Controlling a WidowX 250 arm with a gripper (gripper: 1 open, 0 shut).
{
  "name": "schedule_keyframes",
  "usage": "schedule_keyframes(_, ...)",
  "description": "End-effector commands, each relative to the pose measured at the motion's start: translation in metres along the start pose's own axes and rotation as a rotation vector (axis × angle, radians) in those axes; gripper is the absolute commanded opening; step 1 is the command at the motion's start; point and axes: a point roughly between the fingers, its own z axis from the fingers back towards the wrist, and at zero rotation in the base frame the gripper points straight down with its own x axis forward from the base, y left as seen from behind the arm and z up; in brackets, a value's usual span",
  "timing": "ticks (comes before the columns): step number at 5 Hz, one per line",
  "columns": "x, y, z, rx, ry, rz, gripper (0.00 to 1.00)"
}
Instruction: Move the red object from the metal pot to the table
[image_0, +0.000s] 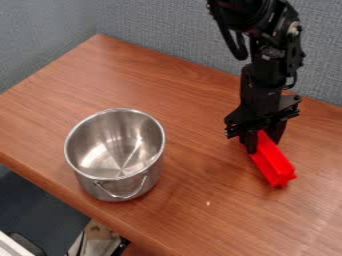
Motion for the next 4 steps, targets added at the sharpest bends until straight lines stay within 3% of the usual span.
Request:
schedule_keyframes(1,-0.017,0.038,-0.031,0.097,0.067,0.032,0.00)
schedule_keyframes(4,0.025,0.028,-0.036,0.062,-0.085,0.136,0.00)
